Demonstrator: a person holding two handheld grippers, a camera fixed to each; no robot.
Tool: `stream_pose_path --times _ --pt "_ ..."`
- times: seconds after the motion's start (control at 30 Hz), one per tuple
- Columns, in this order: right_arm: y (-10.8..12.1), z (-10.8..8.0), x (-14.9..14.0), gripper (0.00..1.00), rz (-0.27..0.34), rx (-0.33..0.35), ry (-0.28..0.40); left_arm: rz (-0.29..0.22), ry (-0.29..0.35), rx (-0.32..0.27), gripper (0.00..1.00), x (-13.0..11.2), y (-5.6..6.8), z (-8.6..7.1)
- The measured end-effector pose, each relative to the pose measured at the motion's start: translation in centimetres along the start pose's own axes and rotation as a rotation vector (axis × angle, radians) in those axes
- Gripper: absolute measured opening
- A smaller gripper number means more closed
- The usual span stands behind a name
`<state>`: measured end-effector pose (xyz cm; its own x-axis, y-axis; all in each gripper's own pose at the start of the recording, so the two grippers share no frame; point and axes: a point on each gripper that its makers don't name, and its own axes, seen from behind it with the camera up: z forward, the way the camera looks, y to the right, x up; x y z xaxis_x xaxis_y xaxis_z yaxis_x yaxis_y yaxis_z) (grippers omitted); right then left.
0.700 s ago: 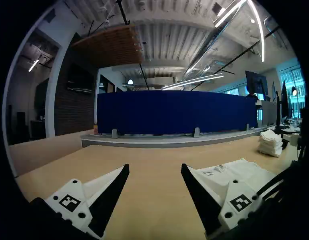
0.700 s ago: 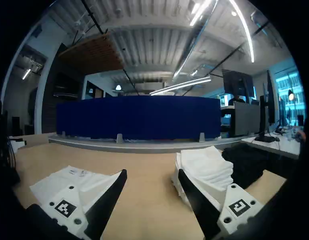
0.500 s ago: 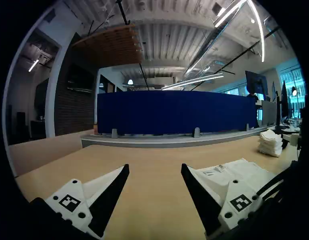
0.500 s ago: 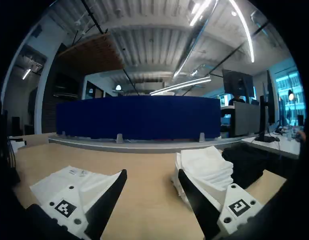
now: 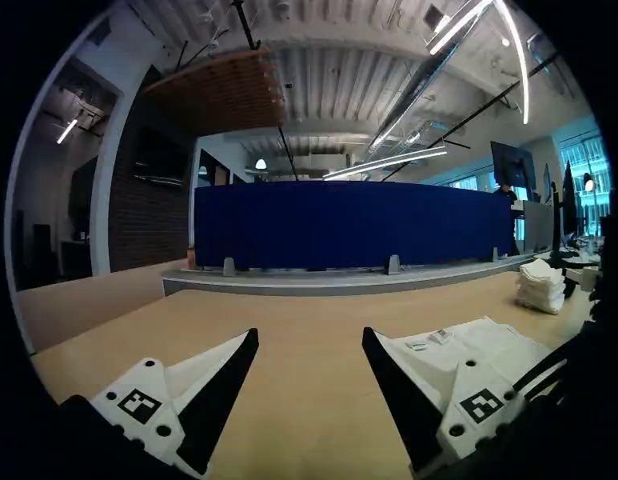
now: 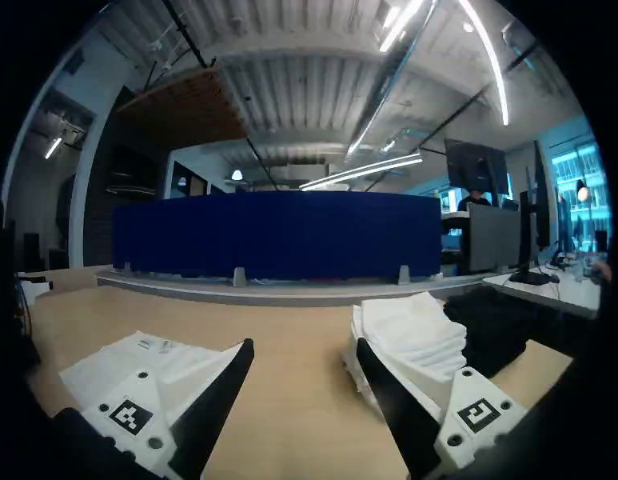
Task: Fold towel
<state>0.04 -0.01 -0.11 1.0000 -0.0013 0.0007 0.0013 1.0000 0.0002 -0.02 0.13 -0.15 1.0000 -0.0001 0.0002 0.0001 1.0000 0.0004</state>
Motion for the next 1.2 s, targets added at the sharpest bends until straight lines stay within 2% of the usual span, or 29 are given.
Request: stream_pose_path --times 0.5,0.7,0.8,0.9,1.2 --pt "0.0 0.1 0.0 1.0 0.0 -0.001 0.0 0.002 -0.001 0.004 0.97 0.1 -0.1 -0.1" --pt "0.3 -0.2 0.9 0.99 -0.013 -0.003 -0.015 0.024 -0.005 0.01 0.97 0.6 -0.1 0.2" --pt "0.2 -0.6 3.2 1.0 -0.011 -0.004 0.002 0.041 0.009 0.005 0.97 2.7 0.2 0.2" --pt "-0.1 -1.0 5.7 1.0 -0.007 0.004 0.009 0.038 0.017 -0.003 0.97 5.3 0.6 0.0" --pt "-0.4 -2.2 15.0 0.99 0.002 -0.011 0.035 0.022 0.036 -0.019 0.96 15.2 1.2 -1.2"
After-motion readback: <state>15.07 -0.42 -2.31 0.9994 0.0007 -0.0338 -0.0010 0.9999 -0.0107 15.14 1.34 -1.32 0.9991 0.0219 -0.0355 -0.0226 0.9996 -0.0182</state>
